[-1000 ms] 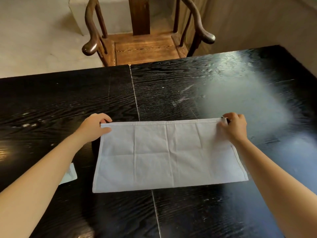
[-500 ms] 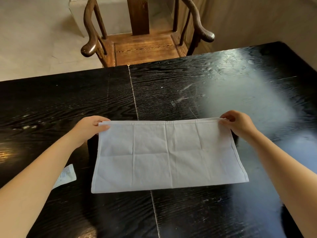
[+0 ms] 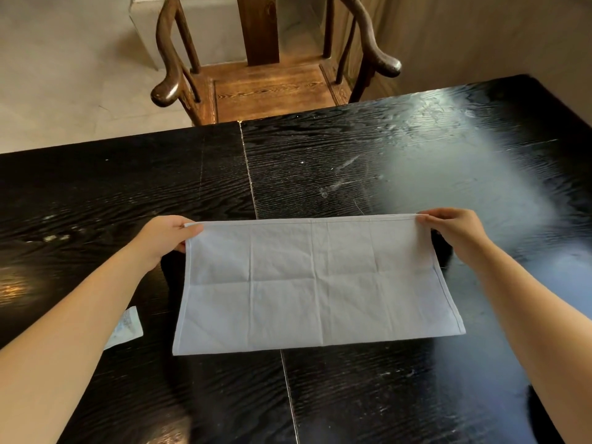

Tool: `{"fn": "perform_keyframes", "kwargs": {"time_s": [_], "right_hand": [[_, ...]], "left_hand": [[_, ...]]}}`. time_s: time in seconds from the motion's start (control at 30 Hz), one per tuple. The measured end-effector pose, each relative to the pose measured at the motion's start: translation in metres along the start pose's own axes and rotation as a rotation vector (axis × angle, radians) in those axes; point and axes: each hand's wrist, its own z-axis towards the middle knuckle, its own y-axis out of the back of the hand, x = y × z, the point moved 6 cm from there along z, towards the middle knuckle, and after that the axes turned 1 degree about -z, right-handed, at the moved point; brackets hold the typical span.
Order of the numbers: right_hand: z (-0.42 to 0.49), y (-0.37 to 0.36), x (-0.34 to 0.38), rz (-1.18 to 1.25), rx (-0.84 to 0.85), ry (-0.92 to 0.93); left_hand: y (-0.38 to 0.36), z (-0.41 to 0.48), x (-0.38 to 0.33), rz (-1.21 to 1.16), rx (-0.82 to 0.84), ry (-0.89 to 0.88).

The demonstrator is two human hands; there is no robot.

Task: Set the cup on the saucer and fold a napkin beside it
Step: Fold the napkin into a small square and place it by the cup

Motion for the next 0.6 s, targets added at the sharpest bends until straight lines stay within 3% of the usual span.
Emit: {"fn": "perform_keyframes", "kwargs": {"time_s": [0.23,0.37,0.5,0.6], "right_hand": [[-0.001,-0.002,0.0,-0.044,-0.031,-0.001],[-0.007,-0.006,0.009,-0.143,-0.115,0.003],[-0.02,-0.024,0.024,-0.432,-0.29,0.05],[-0.051,-0.073,0.061,-0.435,-0.306,0.32]], "left_hand": [[-0.004,0.006,0.001,-0.02,-0.078,0.017],[-0.009,0.005,0.001,0.143,-0.225,0.022],[-0.024,-0.028,-0.013,0.324,-0.54,-0.212],[-0.081,-0.064,-0.019,0.507,-0.491,-0.466]]}}
